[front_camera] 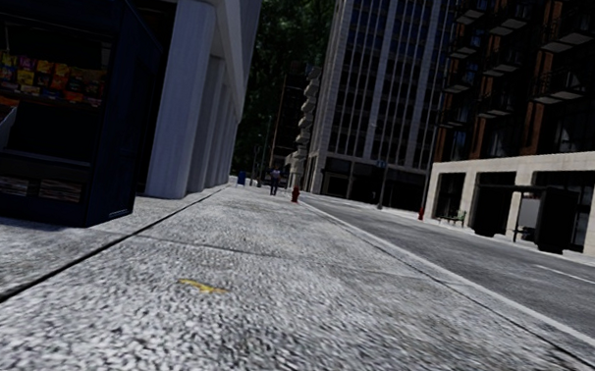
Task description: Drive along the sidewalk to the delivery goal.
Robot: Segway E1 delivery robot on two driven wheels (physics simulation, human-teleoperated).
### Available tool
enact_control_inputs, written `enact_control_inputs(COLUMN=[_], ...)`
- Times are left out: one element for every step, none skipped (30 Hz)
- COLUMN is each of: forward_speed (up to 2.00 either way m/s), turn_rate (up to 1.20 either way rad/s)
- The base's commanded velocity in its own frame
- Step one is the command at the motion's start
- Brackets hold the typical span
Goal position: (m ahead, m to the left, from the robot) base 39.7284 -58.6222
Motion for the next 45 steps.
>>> enact_control_inputs(forward_speed=[1.54, 1.54, 1.54, 1.54, 1.54, 1.54, 1.54, 1.54, 1.54, 1.54, 1.54, 1.54, 1.54, 1.54, 1.54, 1.54, 1.54, 1.54, 1.54, 1.54, 1.54, 1.54, 1.54, 1.54, 1.54, 1.54, 1.54, 1.54, 1.54, 1.54, 1.54, 1.54, 1.54, 1.54, 1.54, 1.54, 1.54, 1.54, 1.54, 1.54, 1.54, 1.54, 1.54, 1.54, 1.54], turn_rate=[0.67, 0.67, 0.67, 0.67, 0.67, 0.67, 0.67, 0.67, 0.67, 0.64, 0.00, 0.00, 0.00, 0.00, 0.00, 0.00, 0.00, 0.00, 0.00, 0.00, 0.00, 0.00, 0.00, 0.00, 0.00, 0.00, 0.00, 0.00, 0.00, 0.00, 0.00, 0.00, 0.00, 0.00, 0.00, 0.00, 0.00, 0.00, 0.00, 0.00, 0.00, 0.00, 0.00, 0.00, 0.00])
